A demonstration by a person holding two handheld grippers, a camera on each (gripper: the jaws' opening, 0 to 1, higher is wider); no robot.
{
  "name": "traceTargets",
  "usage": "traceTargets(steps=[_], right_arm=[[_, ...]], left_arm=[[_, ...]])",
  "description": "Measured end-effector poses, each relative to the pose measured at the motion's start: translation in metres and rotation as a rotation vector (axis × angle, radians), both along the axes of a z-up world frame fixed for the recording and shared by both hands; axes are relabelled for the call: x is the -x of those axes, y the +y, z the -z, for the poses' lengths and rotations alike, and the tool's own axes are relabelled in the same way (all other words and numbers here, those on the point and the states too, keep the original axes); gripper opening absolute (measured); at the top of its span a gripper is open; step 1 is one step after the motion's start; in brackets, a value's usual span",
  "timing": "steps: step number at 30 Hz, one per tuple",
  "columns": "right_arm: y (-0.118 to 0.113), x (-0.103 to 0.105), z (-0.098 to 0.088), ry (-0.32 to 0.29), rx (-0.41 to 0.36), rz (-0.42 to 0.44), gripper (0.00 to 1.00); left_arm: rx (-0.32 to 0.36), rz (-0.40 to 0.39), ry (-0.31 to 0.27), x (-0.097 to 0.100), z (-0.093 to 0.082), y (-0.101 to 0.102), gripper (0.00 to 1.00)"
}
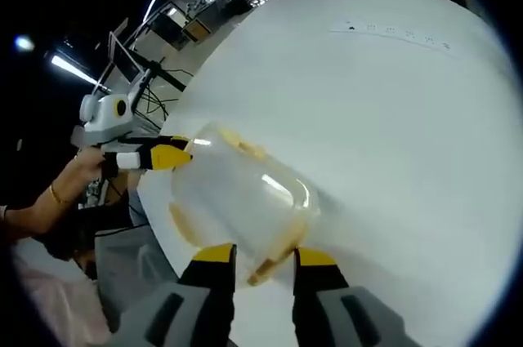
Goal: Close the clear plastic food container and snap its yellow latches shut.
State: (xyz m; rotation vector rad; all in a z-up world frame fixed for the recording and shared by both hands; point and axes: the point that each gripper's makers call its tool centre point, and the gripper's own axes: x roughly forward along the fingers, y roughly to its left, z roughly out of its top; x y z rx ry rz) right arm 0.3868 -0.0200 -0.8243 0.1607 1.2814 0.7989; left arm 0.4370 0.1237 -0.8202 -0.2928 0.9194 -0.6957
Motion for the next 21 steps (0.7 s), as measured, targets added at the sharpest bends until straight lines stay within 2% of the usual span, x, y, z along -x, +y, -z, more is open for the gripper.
traceTargets(steps=[1, 3, 5, 6, 7, 8, 9, 11, 12, 14, 16, 18, 21], right_arm=[[0.000, 0.001, 0.000, -0.009, 0.004, -0.017, 0.25], [0.000, 0.000, -0.001, -0.037, 0.029, -0.053, 0.27], [-0.003, -0.005, -0.002, -0.136, 0.074, -0.183, 0.30], [-0.005, -0.004, -0.002, -0.148, 0.100, -0.208, 0.33], [-0.011, -0.003, -0.003, -0.132, 0.140, -0.213, 0.36], [-0.013, -0.007, -0.004, -0.146, 0.158, -0.218, 0.37], [-0.014, -0.012, -0.008, -0.183, 0.164, -0.223, 0.35], [-0.012, -0.019, -0.017, -0.234, 0.154, -0.224, 0.31], [-0.011, -0.022, -0.023, -0.261, 0.161, -0.236, 0.30], [-0.008, -0.030, -0.028, -0.326, 0.188, -0.283, 0.29], [0.003, -0.033, -0.033, -0.380, 0.164, -0.324, 0.24], [0.016, -0.033, -0.036, -0.400, 0.129, -0.343, 0.19], [0.032, -0.030, -0.037, -0.408, 0.101, -0.370, 0.16]], left_arm=[[-0.018, 0.032, -0.024, 0.000, 0.000, -0.001, 0.24], [-0.024, 0.023, -0.025, -0.001, -0.002, -0.003, 0.25], [-0.068, 0.020, -0.047, -0.003, -0.003, -0.001, 0.28], [-0.106, 0.036, -0.088, -0.005, -0.003, 0.002, 0.32], [-0.130, 0.060, -0.119, -0.005, -0.005, 0.002, 0.39], [-0.129, 0.051, -0.110, -0.004, -0.007, 0.003, 0.45], [-0.139, 0.038, -0.128, -0.007, -0.013, 0.005, 0.47], [-0.147, 0.046, -0.200, -0.013, -0.024, 0.005, 0.44], [-0.158, 0.087, -0.231, -0.011, -0.028, 0.002, 0.42], [-0.184, 0.150, -0.253, -0.005, -0.031, -0.005, 0.42], [-0.229, 0.235, -0.305, -0.001, -0.031, -0.014, 0.41], [-0.266, 0.310, -0.361, 0.001, -0.028, -0.023, 0.39], [-0.288, 0.380, -0.394, 0.005, -0.026, -0.034, 0.37]])
